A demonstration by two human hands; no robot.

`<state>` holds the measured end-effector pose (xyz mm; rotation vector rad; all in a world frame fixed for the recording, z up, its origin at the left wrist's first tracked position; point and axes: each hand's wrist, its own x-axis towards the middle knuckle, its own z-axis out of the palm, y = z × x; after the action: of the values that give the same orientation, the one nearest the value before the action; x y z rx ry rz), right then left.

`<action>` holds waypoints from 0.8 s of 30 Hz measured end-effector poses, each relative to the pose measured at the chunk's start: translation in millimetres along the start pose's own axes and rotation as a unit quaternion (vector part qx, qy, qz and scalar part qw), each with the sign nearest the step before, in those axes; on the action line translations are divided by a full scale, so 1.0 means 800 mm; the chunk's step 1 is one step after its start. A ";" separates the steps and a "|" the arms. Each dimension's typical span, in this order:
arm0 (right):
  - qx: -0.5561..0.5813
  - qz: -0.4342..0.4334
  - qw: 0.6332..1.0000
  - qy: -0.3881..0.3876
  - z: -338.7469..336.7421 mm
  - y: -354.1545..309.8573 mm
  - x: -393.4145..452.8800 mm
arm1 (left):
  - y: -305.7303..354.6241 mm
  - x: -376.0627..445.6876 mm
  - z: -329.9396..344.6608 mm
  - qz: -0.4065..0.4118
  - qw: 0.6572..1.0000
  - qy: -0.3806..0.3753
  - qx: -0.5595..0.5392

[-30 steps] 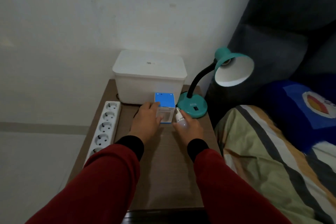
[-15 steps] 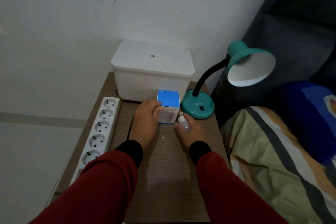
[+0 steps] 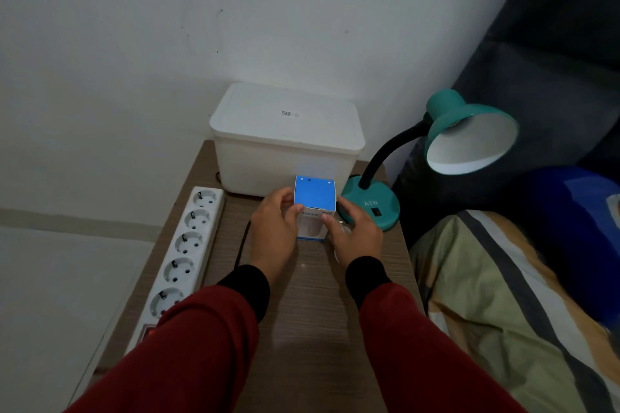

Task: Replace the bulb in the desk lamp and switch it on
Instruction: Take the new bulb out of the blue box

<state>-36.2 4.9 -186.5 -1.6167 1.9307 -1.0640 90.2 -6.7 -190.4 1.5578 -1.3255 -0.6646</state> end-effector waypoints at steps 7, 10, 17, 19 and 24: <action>0.126 0.034 0.991 0.010 0.007 -0.005 -0.003 | 0.001 -0.001 0.002 -0.015 1.000 -0.009 -0.007; 0.147 0.043 0.988 -0.001 0.008 -0.005 -0.002 | 0.001 -0.003 0.005 -0.022 0.999 -0.002 -0.030; 0.093 -0.021 0.995 0.022 0.005 -0.008 0.003 | 0.011 -0.003 0.007 0.013 1.000 -0.019 0.001; 0.079 -0.050 0.995 0.041 0.002 -0.015 0.007 | 0.010 0.000 0.004 0.050 0.997 -0.043 0.030; 0.079 -0.090 0.992 0.031 -0.009 -0.029 0.026 | -0.001 0.027 -0.017 0.208 0.962 -0.080 0.156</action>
<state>-31.3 -13.8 -160.9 -1.7104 1.7162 -1.3169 107.6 -22.8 -181.9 1.4180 -1.8843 -0.3310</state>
